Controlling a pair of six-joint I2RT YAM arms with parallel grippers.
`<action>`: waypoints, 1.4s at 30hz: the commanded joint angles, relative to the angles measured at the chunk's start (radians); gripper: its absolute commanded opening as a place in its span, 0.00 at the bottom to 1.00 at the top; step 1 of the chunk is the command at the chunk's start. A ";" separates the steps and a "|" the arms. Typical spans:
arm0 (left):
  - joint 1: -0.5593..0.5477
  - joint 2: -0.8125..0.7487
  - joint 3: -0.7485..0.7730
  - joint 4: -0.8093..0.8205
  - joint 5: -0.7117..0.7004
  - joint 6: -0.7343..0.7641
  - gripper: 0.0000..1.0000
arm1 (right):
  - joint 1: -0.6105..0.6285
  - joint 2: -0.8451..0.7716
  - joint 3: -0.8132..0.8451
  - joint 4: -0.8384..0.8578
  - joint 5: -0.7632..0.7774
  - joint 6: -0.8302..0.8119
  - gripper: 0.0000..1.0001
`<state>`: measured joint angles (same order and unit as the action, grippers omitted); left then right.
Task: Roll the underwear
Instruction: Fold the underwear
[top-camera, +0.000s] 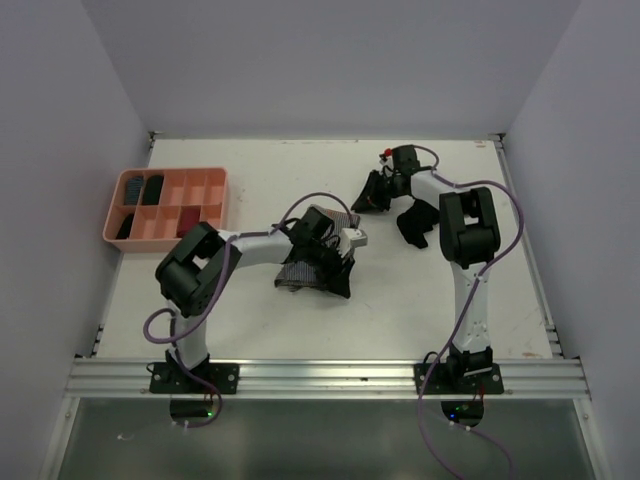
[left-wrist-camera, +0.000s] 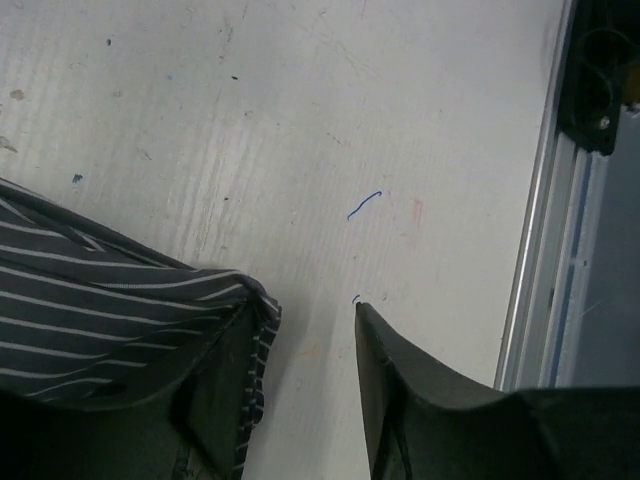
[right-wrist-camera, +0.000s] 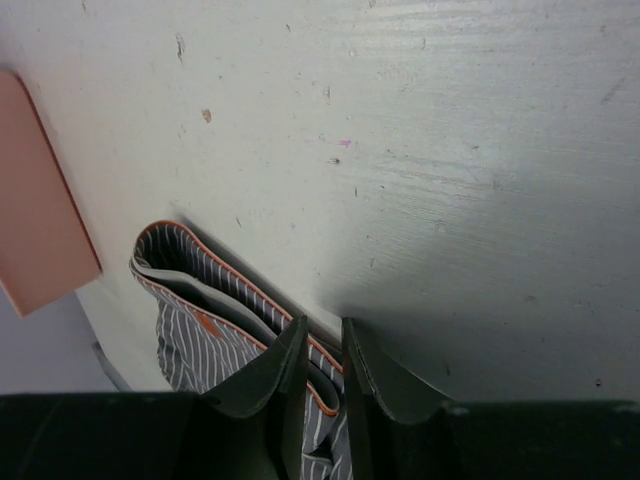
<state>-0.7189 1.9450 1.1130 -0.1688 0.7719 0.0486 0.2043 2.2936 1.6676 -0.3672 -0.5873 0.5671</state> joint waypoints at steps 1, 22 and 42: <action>-0.043 -0.072 -0.012 -0.118 -0.120 0.069 0.52 | 0.003 -0.014 0.023 -0.027 0.021 -0.041 0.24; 0.369 -0.221 -0.050 -0.317 0.105 0.215 0.52 | 0.147 -0.270 -0.168 -0.085 -0.206 -0.101 0.42; 0.463 0.037 0.135 -0.394 -0.094 0.388 0.52 | 0.155 -0.210 -0.522 0.056 -0.163 -0.168 0.33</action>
<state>-0.2783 1.9793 1.1957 -0.5686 0.8909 0.3023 0.3504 2.0800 1.2026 -0.2981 -0.8604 0.4332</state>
